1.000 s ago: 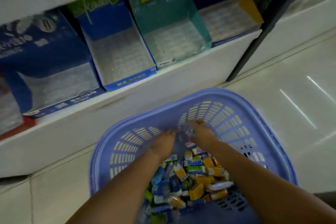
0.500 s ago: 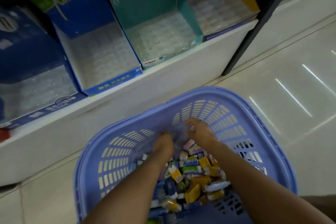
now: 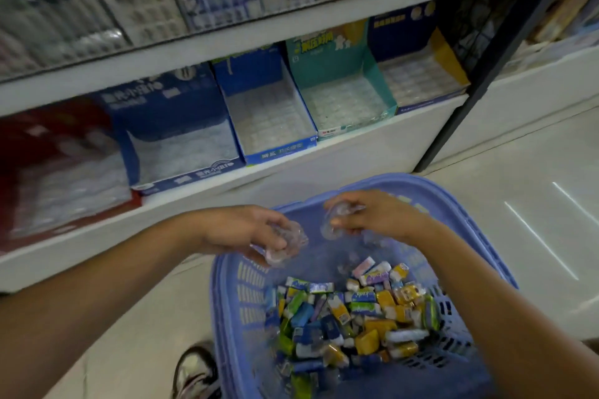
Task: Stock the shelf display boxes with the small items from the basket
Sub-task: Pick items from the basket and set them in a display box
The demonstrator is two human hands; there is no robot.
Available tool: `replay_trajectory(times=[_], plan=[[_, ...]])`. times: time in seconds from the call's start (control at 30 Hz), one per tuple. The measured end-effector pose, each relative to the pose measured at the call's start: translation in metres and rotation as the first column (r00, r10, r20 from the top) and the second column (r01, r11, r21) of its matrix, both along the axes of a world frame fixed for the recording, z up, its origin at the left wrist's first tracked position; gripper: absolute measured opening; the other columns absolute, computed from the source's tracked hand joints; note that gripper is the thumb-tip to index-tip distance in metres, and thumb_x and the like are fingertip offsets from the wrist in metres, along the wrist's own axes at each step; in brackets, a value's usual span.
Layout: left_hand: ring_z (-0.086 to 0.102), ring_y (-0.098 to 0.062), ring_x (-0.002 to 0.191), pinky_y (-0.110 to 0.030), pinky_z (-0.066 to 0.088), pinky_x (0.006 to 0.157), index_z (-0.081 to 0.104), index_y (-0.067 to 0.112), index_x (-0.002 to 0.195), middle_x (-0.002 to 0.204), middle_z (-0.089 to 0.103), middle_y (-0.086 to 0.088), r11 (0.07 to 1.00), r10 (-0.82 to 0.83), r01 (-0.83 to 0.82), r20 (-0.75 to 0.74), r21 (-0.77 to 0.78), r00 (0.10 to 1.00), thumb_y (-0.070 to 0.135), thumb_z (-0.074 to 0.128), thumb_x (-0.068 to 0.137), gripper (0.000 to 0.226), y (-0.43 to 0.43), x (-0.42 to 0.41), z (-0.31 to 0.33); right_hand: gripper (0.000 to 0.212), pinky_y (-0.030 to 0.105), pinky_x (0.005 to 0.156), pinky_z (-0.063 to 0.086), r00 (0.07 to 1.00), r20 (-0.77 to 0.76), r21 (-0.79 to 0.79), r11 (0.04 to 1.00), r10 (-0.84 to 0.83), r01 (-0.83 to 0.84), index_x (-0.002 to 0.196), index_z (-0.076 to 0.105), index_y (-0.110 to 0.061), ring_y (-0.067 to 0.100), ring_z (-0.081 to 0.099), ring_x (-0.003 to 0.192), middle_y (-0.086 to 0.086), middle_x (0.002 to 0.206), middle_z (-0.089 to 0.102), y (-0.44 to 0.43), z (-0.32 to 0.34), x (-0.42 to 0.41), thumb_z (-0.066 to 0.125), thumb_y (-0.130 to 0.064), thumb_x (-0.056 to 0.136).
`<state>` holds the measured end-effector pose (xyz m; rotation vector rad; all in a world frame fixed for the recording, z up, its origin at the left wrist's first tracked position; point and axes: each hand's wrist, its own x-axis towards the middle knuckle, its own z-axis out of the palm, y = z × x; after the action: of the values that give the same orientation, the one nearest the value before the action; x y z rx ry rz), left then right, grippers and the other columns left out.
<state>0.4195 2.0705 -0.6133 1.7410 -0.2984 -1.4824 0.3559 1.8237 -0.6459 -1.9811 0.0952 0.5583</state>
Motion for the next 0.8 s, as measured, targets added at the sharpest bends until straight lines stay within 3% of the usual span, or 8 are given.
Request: replay_trajectory(times=[0.17,0.27,0.37,0.47,0.57,0.63,0.73,0.8], plan=[[0.066,-0.017,0.07,-0.029,0.058,0.065,0.067,0.01,0.109,0.081,0.066,-0.006,0.809,0.484,-0.536,-0.245,-0.242,0.84,0.024,0.049,0.083,0.035,0.076,-0.012,0.044,0.041,0.02,0.067,0.052,0.961,0.225,0.067,0.987,-0.16,0.149,0.123,0.061,-0.018,0.002,0.063,0.074,0.001,0.095,0.066,0.065,0.049,0.023,0.07,-0.016,0.083],[0.056,-0.012,0.056,-0.026,0.053,0.054,0.077,0.013,0.09,0.066,0.057,-0.002,0.657,0.68,-0.693,-0.165,-0.297,0.715,0.041,0.05,0.082,0.039,0.119,-0.01,0.053,0.045,0.029,0.083,0.053,0.928,0.344,0.085,0.989,-0.141,0.119,0.128,0.056,-0.019,0.015,0.062,0.086,0.011,0.11,0.065,0.119,0.07,0.044,0.069,-0.018,0.085],[0.043,-0.006,0.047,-0.019,0.045,0.046,0.074,0.018,0.087,0.057,0.047,0.005,0.477,0.818,-0.765,-0.101,-0.432,0.567,0.061,0.061,0.07,0.048,0.161,-0.005,0.054,0.035,0.019,0.071,0.054,0.845,0.498,0.235,0.968,-0.194,0.084,0.107,0.062,-0.027,0.008,0.063,0.076,0.0,0.093,0.067,0.182,0.087,0.06,0.076,-0.018,0.077],[0.036,-0.004,0.048,-0.017,0.038,0.048,0.058,0.02,0.086,0.055,0.04,0.011,0.29,0.939,-0.777,0.007,-0.558,0.344,0.049,0.072,0.072,0.035,0.195,-0.001,0.05,0.035,0.02,0.069,0.055,0.783,0.604,0.258,0.966,-0.146,-0.018,0.1,0.06,-0.028,0.006,0.062,0.069,-0.009,0.086,0.063,0.241,0.095,0.081,0.08,-0.022,0.073],[0.055,-0.007,0.063,-0.028,0.046,0.064,0.056,0.023,0.09,0.067,0.055,0.013,0.33,0.867,-0.788,0.497,-0.52,0.035,0.045,0.061,0.087,0.023,0.222,0.002,0.037,0.036,0.029,0.074,0.056,0.695,0.719,0.078,0.996,-0.032,-0.035,0.11,0.064,-0.019,0.013,0.066,0.077,-0.001,0.092,0.068,0.293,0.092,0.111,0.077,-0.022,0.077],[0.059,-0.014,0.073,-0.031,0.047,0.066,0.055,0.02,0.086,0.075,0.06,0.002,0.377,0.716,-0.783,0.692,-0.495,-0.092,0.049,0.054,0.089,0.03,0.234,0.002,0.029,0.038,0.035,0.081,0.053,0.633,0.77,-0.077,0.996,0.082,-0.035,0.117,0.064,-0.014,0.022,0.065,0.089,0.007,0.101,0.069,0.321,0.086,0.132,0.073,-0.022,0.081],[0.048,-0.006,0.057,-0.024,0.032,0.05,0.048,0.022,0.071,0.062,0.051,0.003,0.52,0.49,-0.738,0.858,-0.43,-0.154,0.053,0.05,0.089,0.036,0.245,0.004,0.021,0.048,0.037,0.092,0.046,0.537,0.756,-0.449,0.894,0.374,0.01,0.132,0.054,-0.023,0.029,0.053,0.116,0.01,0.127,0.059,0.35,0.077,0.161,0.065,-0.032,0.086],[0.043,-0.005,0.055,-0.023,0.026,0.048,0.045,0.022,0.072,0.059,0.044,0.007,0.58,0.399,-0.721,0.904,-0.379,-0.154,0.048,0.05,0.091,0.032,0.249,0.009,0.013,0.049,0.037,0.097,0.041,0.517,0.717,-0.555,0.832,0.467,0.02,0.135,0.05,-0.025,0.031,0.046,0.124,0.01,0.134,0.053,0.363,0.07,0.174,0.062,-0.031,0.088]])
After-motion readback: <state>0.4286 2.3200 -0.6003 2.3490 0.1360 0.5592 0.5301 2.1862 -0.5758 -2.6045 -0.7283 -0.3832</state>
